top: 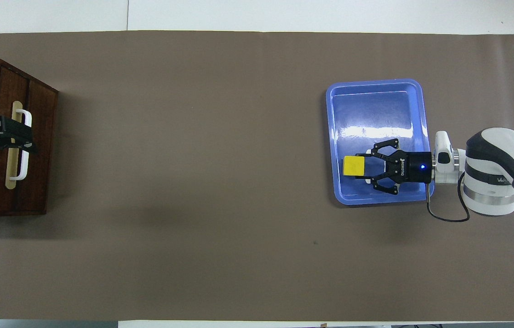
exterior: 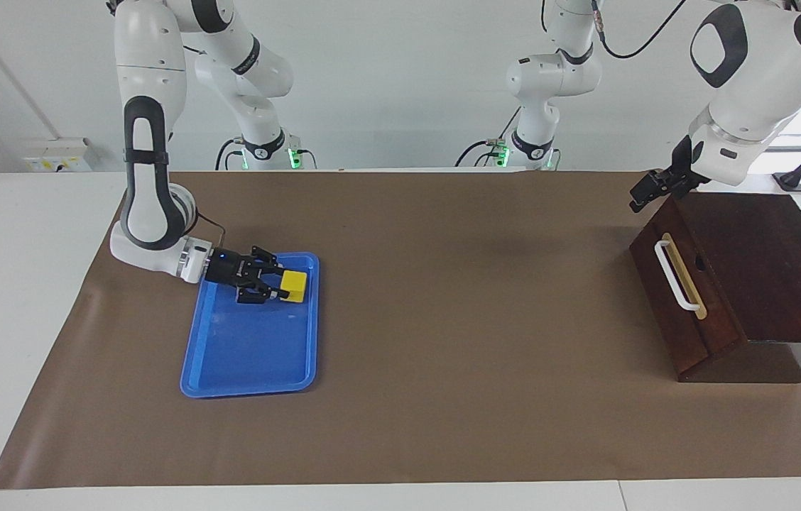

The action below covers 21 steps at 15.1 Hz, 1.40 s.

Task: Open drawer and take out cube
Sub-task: 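Open the right gripper to release the cube in the tray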

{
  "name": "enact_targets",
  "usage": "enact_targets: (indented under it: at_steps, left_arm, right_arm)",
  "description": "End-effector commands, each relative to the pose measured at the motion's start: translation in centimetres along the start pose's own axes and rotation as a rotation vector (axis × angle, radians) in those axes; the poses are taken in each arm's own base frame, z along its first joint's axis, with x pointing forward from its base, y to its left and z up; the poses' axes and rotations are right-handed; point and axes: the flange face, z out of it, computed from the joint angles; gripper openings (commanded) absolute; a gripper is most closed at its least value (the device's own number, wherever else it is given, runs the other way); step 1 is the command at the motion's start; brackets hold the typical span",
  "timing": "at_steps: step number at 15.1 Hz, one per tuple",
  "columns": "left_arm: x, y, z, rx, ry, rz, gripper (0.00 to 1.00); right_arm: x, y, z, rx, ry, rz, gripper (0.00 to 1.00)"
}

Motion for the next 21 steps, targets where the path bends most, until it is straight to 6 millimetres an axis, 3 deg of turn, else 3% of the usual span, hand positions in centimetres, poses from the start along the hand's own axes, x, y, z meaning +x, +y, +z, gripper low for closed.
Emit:
enact_targets:
  at_steps: [1, 2, 7, 12, 14, 18, 21]
  left_arm:
    - [-0.3, -0.2, -0.7, -0.016, -0.023, 0.070, 1.00]
    - [-0.4, -0.2, -0.8, -0.015, -0.026, 0.072, 1.00]
    - [-1.8, 0.4, -1.7, -0.008, -0.021, 0.090, 1.00]
    - [-2.0, 0.7, -1.7, -0.003, -0.017, 0.101, 1.00]
    - [-1.9, 0.5, -1.6, -0.003, -0.020, 0.097, 1.00]
    - [-1.4, -0.1, -1.6, -0.007, -0.003, 0.112, 1.00]
    - [-1.2, 0.1, -1.2, 0.008, -0.024, 0.118, 1.00]
  right_arm:
    - [-0.1, -0.6, -0.5, 0.004, -0.022, -0.034, 0.64]
    - [-0.1, -0.6, -0.6, 0.002, -0.022, -0.034, 1.00]
    - [0.4, 0.0, -0.7, -0.001, -0.020, -0.026, 1.00]
    - [3.0, 2.5, -0.7, -0.004, -0.016, 0.029, 1.00]
    - [6.2, 4.1, -0.3, 0.006, -0.007, 0.062, 1.00]
    - [15.4, 6.6, -0.4, 0.019, -0.052, 0.167, 1.00]
    - [23.0, 7.9, -1.6, 0.015, -0.141, 0.284, 1.00]
